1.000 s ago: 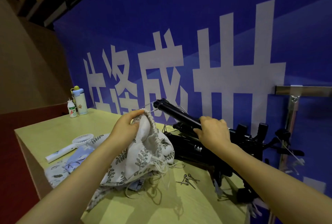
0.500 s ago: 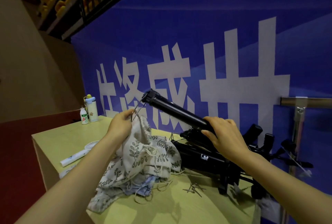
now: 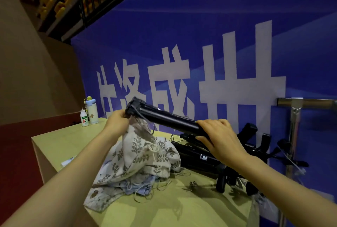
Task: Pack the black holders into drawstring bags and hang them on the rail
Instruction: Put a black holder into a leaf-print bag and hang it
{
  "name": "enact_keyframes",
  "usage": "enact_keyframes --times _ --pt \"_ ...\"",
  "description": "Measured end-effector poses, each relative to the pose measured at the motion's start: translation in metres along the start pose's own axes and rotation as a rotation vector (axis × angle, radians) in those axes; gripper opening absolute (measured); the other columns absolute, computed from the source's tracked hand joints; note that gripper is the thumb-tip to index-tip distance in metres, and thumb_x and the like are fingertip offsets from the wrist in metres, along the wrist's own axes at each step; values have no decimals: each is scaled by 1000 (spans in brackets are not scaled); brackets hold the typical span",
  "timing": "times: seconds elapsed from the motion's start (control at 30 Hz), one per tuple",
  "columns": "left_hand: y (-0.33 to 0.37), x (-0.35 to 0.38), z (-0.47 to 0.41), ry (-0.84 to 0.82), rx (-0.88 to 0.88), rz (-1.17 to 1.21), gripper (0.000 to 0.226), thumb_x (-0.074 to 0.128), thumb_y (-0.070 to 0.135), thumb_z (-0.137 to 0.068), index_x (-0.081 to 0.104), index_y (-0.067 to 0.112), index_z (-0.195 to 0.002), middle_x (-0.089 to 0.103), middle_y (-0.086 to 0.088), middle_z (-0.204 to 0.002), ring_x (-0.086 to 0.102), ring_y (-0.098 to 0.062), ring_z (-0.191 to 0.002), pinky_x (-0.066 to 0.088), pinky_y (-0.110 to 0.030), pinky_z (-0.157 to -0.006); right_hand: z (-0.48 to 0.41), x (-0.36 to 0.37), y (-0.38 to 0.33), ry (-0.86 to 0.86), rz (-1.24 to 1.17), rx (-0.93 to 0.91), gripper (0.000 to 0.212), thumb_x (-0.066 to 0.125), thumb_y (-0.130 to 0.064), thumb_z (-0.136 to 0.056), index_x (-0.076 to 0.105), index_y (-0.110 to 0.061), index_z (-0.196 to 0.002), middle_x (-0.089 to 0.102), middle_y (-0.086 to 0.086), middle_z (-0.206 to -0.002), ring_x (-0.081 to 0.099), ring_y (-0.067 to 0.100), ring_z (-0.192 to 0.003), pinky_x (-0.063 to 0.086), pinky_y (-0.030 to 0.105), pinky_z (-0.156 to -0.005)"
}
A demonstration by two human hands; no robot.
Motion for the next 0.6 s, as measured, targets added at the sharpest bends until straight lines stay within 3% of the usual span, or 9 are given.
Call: enact_keyframes --times 0.07,0.13,0.2,0.3,0.4,0.5,0.6 --pt "2 -7 1 16 23 3 46 33 -20 -83 66 8 -100 68 -20 -100 58 -31 -88 46 -40 -81 2 3 -5 18 70 -65 40 63 -37 -87 56 -18 -122 68 -3 -106 64 19 -94 43 35 -90" --pt "5 -13 0 34 68 -57 48 36 -15 -87 64 10 -117 64 -18 -120 57 -33 -108 47 -42 -94 4 5 -8 32 136 -94 43 70 -36 -81 58 -17 -118 69 -3 -101 66 18 -87 48 36 -85" --pt "16 -13 2 12 183 -285 43 44 -2 -92 59 16 -128 60 -11 -132 52 -30 -123 41 -44 -105 6 9 -12 33 201 -138 47 75 -37 -75 61 -18 -116 70 -4 -100 67 17 -86 49 35 -83" --pt "37 7 15 -88 364 -542 49 43 0 -92 53 22 -134 53 -1 -140 47 -24 -131 38 -40 -110 5 11 -25 62 256 -204 48 78 -37 -71 63 -19 -114 72 -3 -101 68 16 -86 50 36 -85" --pt "54 31 36 -192 511 -570 47 42 5 -95 49 22 -137 56 4 -136 50 -18 -127 39 -33 -106 -3 11 -39 98 271 -240 49 80 -37 -69 66 -19 -112 73 -4 -99 69 16 -86 49 37 -89" --pt "57 54 50 -329 554 -543 47 48 13 -92 48 25 -138 58 6 -129 54 -11 -112 42 -25 -94 -13 12 -50 102 291 -266 49 82 -37 -66 68 -19 -108 73 -5 -94 68 17 -85 49 37 -91" --pt "56 76 60 -362 610 -707 50 53 34 -85 49 34 -135 58 12 -121 53 -9 -96 46 -26 -80 -18 16 -58 79 291 -280 40 81 -34 -67 68 -22 -103 72 -7 -88 67 15 -80 48 35 -89"
Point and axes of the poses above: each hand's wrist, its own z-axis away from the middle knuckle, its own x-axis out of the palm, y = z × x, the point moved 10 cm from there along -z, towards the middle knuckle
